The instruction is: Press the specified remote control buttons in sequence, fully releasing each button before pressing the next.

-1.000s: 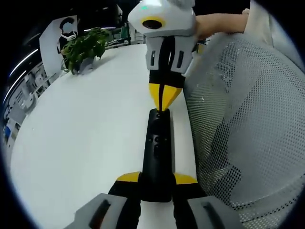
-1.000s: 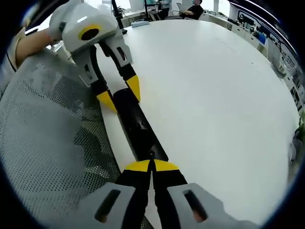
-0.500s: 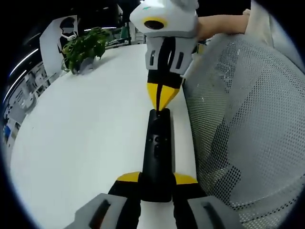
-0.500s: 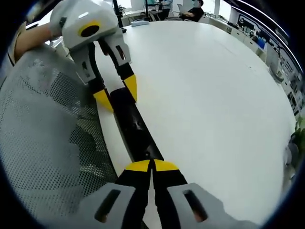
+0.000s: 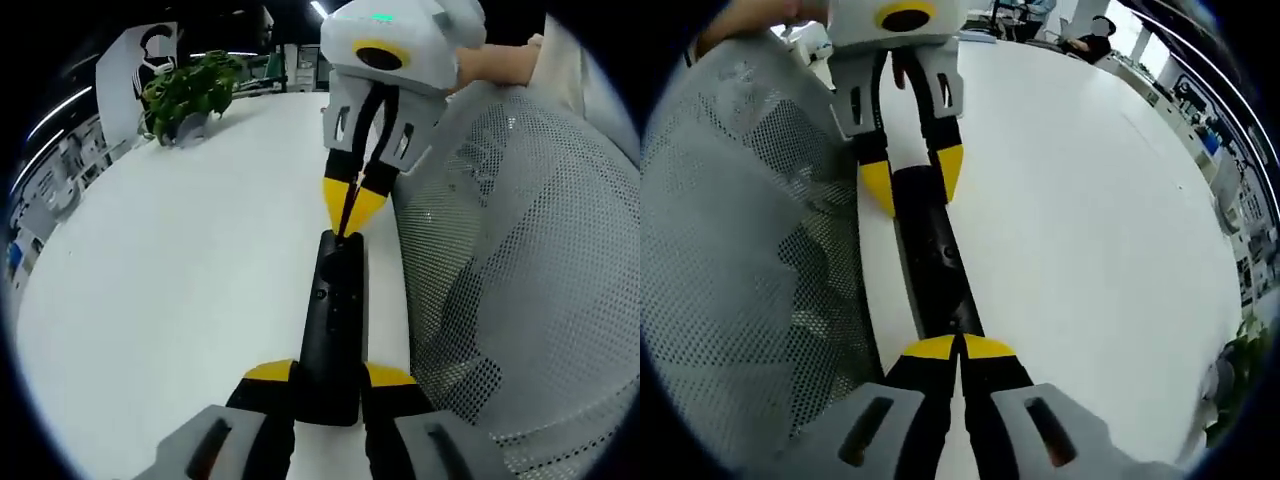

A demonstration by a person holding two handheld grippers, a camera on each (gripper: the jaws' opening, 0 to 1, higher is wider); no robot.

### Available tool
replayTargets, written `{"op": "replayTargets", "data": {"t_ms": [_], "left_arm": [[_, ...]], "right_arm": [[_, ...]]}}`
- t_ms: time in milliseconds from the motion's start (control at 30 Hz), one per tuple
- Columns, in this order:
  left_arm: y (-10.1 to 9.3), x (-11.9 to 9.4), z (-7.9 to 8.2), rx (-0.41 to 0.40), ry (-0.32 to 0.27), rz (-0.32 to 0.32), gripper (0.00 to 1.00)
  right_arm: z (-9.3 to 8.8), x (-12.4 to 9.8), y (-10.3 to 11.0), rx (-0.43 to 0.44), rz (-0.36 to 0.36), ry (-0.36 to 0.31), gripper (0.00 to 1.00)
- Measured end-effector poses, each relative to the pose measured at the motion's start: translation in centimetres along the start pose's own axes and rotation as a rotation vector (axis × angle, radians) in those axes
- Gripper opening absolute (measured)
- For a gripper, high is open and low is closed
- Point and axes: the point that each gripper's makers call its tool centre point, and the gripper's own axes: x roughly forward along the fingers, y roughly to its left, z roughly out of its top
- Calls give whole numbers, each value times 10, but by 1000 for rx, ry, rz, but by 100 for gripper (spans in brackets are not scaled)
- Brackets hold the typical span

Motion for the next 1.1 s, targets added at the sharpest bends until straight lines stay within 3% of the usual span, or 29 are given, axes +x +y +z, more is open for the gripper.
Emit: {"op": "replayTargets", "data": {"t_ms": [267, 400, 533, 700, 867, 1100], "left_arm": [[-1, -1, 1, -15, 2, 1, 25], [-2, -1, 1, 34, 12, 9, 24], [-1, -1, 1, 60, 19, 14, 24], [-1, -1, 0, 60, 15, 13, 24], [0, -1, 0, 50, 6, 12, 24], [1, 0, 0, 39, -2, 9, 24]], "right_arm": [[0, -1, -2, 46, 11, -42, 0], [0, -1, -2, 170, 44, -82, 0], [0, -1, -4, 225, 72, -86, 0], [1, -1, -2, 206, 68, -74, 0], [14, 1, 5, 167, 85, -107, 0], [12, 2, 4, 152, 75, -96, 0]]}}
